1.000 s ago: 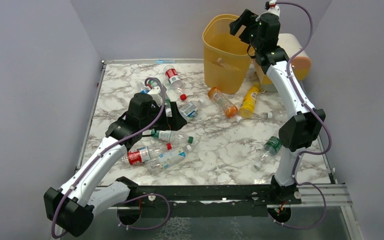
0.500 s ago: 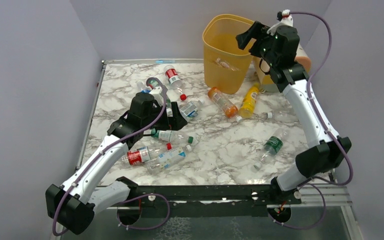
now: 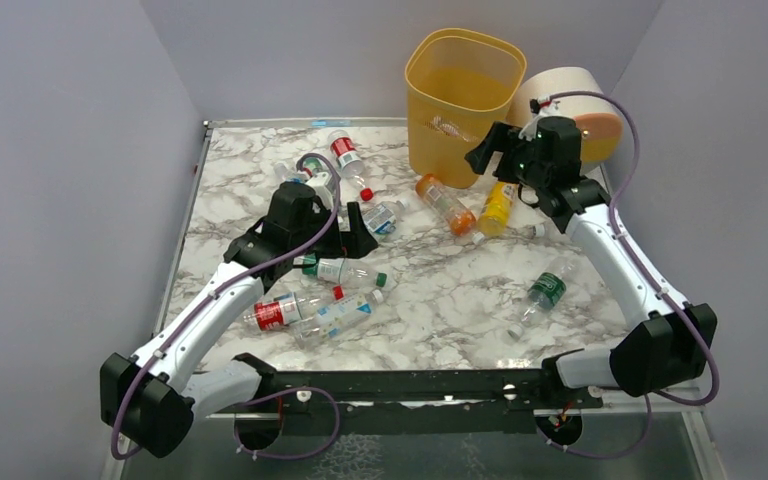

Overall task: Put the plastic bottles in the bin
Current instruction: Pick up the plastic bottle at the center of the board.

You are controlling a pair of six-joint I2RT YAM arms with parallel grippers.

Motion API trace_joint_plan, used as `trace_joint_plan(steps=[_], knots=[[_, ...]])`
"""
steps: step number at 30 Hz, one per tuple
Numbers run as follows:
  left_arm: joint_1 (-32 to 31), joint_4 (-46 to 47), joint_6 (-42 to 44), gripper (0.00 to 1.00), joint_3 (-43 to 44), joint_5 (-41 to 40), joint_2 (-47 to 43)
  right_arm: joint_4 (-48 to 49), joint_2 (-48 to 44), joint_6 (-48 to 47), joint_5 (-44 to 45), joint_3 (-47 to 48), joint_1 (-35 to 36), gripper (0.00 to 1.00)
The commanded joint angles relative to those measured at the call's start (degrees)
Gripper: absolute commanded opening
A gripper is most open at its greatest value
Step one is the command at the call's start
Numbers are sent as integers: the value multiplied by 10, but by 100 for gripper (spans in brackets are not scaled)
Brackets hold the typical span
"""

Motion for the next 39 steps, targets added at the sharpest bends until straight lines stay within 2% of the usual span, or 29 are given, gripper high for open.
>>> trace_joint_plan(steps=[1, 9, 11, 25, 39], knots=[[-3, 24, -2, 99, 4, 1, 3, 26, -22, -21, -30, -53, 1, 90], [-3, 31, -12, 99, -13, 9, -5, 53, 26, -49, -42, -107, 5, 91], [-3, 32, -15, 99, -18, 9, -8, 52, 49, -58, -42, -104, 10, 100], [-3, 40, -41, 99, -76, 10, -62, 39, 181, -123, 39, -47, 52, 100], [-3, 57, -53, 99, -121, 20, -86, 25, 269, -133, 81, -3, 84, 100]])
